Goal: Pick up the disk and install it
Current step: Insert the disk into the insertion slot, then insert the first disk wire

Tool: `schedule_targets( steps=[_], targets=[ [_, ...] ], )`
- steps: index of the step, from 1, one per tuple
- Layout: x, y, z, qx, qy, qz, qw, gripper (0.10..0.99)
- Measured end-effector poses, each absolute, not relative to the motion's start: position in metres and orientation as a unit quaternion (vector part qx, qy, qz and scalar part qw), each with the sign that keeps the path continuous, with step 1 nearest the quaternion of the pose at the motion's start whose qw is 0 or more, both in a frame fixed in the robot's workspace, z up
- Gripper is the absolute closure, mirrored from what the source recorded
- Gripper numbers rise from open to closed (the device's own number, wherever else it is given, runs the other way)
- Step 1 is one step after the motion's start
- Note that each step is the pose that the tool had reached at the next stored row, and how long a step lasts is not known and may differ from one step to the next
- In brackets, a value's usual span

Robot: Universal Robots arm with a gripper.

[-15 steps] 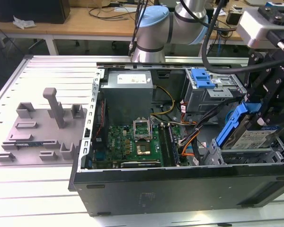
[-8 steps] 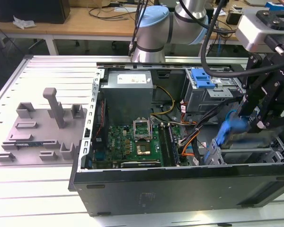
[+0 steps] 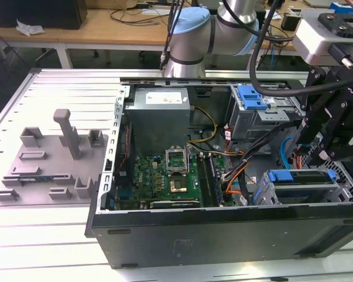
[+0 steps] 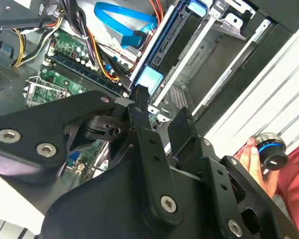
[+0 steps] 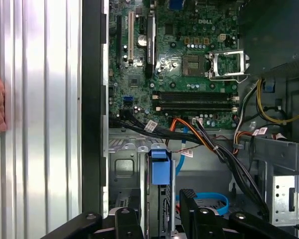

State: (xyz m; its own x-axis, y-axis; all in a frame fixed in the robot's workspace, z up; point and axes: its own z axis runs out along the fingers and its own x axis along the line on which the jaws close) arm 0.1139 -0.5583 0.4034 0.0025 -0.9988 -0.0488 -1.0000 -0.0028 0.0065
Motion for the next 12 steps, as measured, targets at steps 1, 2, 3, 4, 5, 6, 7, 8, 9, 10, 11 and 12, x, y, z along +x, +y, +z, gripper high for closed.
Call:
schedule_targets(
  steps=[1, 2, 3, 4, 5, 6, 7, 8, 9, 10, 11, 12],
  targets=[
    [0.1139, -0.5583, 0.4034, -0.708, 0.706, 0.019, 0.015, 0.647],
    [0.1139, -0.5583, 0.4034, -0.708, 0.706, 0.019, 0.014, 0.647],
    [0.1139, -0.5583, 0.4034, -0.708, 0.706, 0.019, 0.014, 0.647],
    [0.1139, -0.5583, 0.4034, -0.708, 0.706, 0.019, 0.014, 0.647],
    [0.1139, -0.5583, 0.4034, -0.708, 0.706, 0.019, 0.014, 0.647],
    [0.1139, -0.5583, 0.4034, -0.708, 0.706, 0.018, 0.014, 0.647],
    [0.1139, -0.5583, 0.4034, -0.708, 0.706, 0.018, 0.014, 0.647],
    [0.1139, -0.5583, 0.4034, -0.708, 0.706, 0.018, 0.014, 0.647],
    [0.1139, -0.5583, 0.4034, -0.708, 0.706, 0.018, 0.014, 0.647],
    [0.1139, -0.5583, 0.4034, -0.708, 0.706, 0.018, 0.013, 0.647],
    [0.1138, -0.5583, 0.4034, -0.708, 0.706, 0.018, 0.013, 0.647],
    [0.1138, -0.5583, 0.4034, -0.708, 0.706, 0.018, 0.013, 0.647]
  ],
)
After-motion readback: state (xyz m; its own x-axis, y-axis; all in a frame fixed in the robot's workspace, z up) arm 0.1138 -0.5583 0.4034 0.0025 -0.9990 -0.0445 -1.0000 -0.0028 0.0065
